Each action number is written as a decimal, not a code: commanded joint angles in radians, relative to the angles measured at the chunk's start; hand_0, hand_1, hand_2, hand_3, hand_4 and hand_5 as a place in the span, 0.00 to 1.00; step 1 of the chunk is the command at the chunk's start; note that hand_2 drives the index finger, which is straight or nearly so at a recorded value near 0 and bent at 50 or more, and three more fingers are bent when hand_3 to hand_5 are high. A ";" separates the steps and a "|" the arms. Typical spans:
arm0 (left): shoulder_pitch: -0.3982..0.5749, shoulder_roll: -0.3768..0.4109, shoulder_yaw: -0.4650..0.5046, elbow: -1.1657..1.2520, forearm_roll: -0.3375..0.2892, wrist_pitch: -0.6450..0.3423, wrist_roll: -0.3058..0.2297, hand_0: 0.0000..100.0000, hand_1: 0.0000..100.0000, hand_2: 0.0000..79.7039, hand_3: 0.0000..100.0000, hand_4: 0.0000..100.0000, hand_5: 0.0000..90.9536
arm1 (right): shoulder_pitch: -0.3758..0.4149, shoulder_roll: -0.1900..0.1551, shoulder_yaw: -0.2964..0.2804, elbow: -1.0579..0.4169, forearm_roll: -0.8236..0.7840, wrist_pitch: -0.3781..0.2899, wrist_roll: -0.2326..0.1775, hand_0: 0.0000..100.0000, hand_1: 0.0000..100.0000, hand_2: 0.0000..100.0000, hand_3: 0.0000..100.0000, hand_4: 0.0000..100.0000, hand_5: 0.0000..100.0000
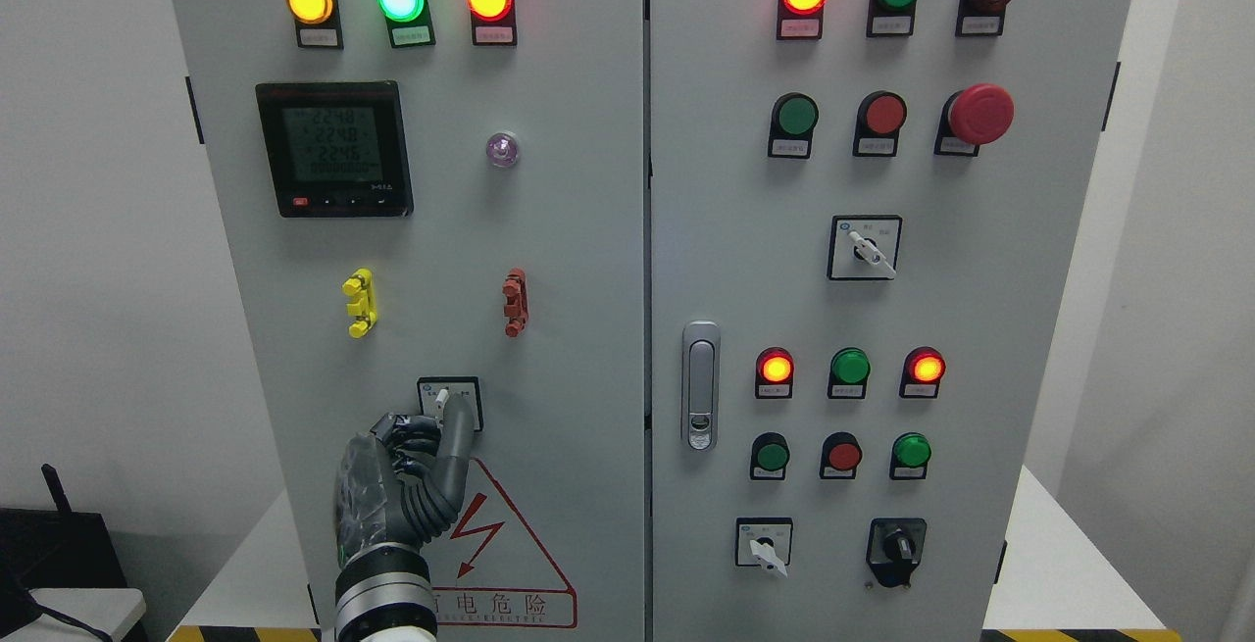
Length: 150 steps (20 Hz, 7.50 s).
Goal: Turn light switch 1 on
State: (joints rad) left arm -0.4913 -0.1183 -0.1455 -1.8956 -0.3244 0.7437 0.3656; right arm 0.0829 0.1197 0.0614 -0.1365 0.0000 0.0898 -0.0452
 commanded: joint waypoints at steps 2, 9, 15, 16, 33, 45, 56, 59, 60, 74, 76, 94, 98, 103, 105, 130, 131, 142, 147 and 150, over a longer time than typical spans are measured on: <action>-0.004 0.000 0.000 0.012 0.001 0.000 0.001 0.39 0.33 0.52 0.69 0.81 0.94 | 0.000 0.000 0.000 0.000 -0.018 0.001 0.001 0.12 0.39 0.00 0.00 0.00 0.00; -0.004 0.000 0.000 0.015 0.001 0.000 0.001 0.42 0.33 0.52 0.70 0.81 0.94 | 0.000 0.000 0.000 0.000 -0.018 0.001 0.001 0.12 0.39 0.00 0.00 0.00 0.00; -0.006 0.000 0.000 0.015 0.001 0.000 -0.001 0.43 0.32 0.52 0.70 0.81 0.94 | 0.000 0.000 0.000 0.000 -0.018 0.001 0.001 0.12 0.39 0.00 0.00 0.00 0.00; -0.007 0.000 0.000 0.015 0.001 0.000 -0.001 0.43 0.32 0.52 0.70 0.81 0.94 | 0.000 0.000 0.000 0.000 -0.017 0.001 0.001 0.12 0.39 0.00 0.00 0.00 0.00; -0.009 0.000 0.000 0.015 0.004 0.000 -0.002 0.47 0.29 0.53 0.75 0.83 0.94 | 0.000 0.000 0.000 0.000 -0.018 0.001 0.001 0.12 0.39 0.00 0.00 0.00 0.00; -0.012 0.000 0.000 0.015 0.007 0.000 -0.004 0.53 0.27 0.55 0.80 0.86 0.94 | 0.000 0.000 0.000 0.000 -0.017 0.001 0.001 0.12 0.39 0.00 0.00 0.00 0.00; -0.012 0.000 0.000 0.015 0.007 -0.001 -0.004 0.65 0.18 0.53 0.80 0.87 0.95 | 0.000 0.000 0.000 0.000 -0.017 0.001 0.001 0.12 0.39 0.00 0.00 0.00 0.00; -0.012 0.000 0.000 0.015 0.007 -0.001 -0.004 0.69 0.15 0.53 0.80 0.87 0.95 | 0.000 0.000 0.000 0.000 -0.018 0.001 0.001 0.12 0.39 0.00 0.00 0.00 0.00; -0.012 0.000 0.000 0.015 0.007 -0.001 -0.004 0.69 0.14 0.53 0.81 0.87 0.95 | 0.000 0.000 0.000 0.000 -0.017 0.001 0.001 0.12 0.39 0.00 0.00 0.00 0.00; -0.010 -0.001 0.001 0.010 0.007 -0.001 -0.001 0.57 0.13 0.52 0.81 0.87 0.95 | 0.000 0.000 0.000 0.000 -0.018 0.001 0.001 0.12 0.39 0.00 0.00 0.00 0.00; -0.010 -0.001 0.001 0.010 0.008 -0.001 -0.001 0.53 0.13 0.52 0.81 0.87 0.95 | 0.000 0.000 0.000 0.000 -0.018 0.001 0.001 0.12 0.39 0.00 0.00 0.00 0.00; 0.002 -0.004 0.000 0.003 0.008 -0.010 0.003 0.34 0.17 0.55 0.82 0.88 0.95 | 0.000 0.000 0.000 0.000 -0.017 0.001 0.001 0.12 0.39 0.00 0.00 0.00 0.00; 0.005 -0.004 0.000 -0.003 0.008 -0.012 0.003 0.34 0.16 0.55 0.82 0.88 0.95 | 0.000 0.000 0.000 0.000 -0.018 0.001 0.001 0.12 0.39 0.00 0.00 0.00 0.00; 0.020 -0.004 0.000 -0.005 0.008 -0.015 0.004 0.34 0.17 0.56 0.82 0.88 0.95 | 0.000 0.000 0.000 0.000 -0.018 0.001 0.001 0.12 0.39 0.00 0.00 0.00 0.00; 0.026 -0.004 0.001 -0.005 0.008 -0.015 0.012 0.34 0.16 0.57 0.83 0.88 0.95 | 0.000 0.000 0.000 0.000 -0.018 0.001 0.001 0.12 0.39 0.00 0.00 0.00 0.00; 0.523 0.020 0.084 -0.122 0.036 -0.553 -0.045 0.30 0.19 0.56 0.81 0.84 0.74 | 0.000 0.000 0.000 0.000 -0.017 0.001 0.001 0.12 0.39 0.00 0.00 0.00 0.00; 0.578 0.023 0.127 -0.105 0.048 -0.657 -0.069 0.30 0.19 0.53 0.75 0.81 0.67 | 0.000 0.000 0.000 0.000 -0.018 0.001 0.001 0.12 0.39 0.00 0.00 0.00 0.00; 0.827 0.098 0.614 0.634 0.278 -1.259 -0.160 0.53 0.00 0.12 0.42 0.50 0.32 | 0.000 0.000 0.000 0.000 -0.017 0.001 0.001 0.12 0.39 0.00 0.00 0.00 0.00; 0.826 0.100 0.813 1.122 0.284 -1.327 -0.374 0.66 0.00 0.12 0.42 0.50 0.34 | 0.000 0.000 0.000 0.000 -0.018 0.001 0.001 0.12 0.39 0.00 0.00 0.00 0.00; 0.826 0.101 0.862 1.376 0.283 -1.330 -0.431 0.67 0.00 0.09 0.37 0.46 0.31 | 0.000 0.000 0.000 0.000 -0.017 0.001 0.001 0.12 0.39 0.00 0.00 0.00 0.00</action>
State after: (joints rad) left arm 0.3110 -0.0284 0.3819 -1.2864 -0.0657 -0.5705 0.0001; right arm 0.0828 0.1197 0.0614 -0.1365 0.0000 0.0898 -0.0452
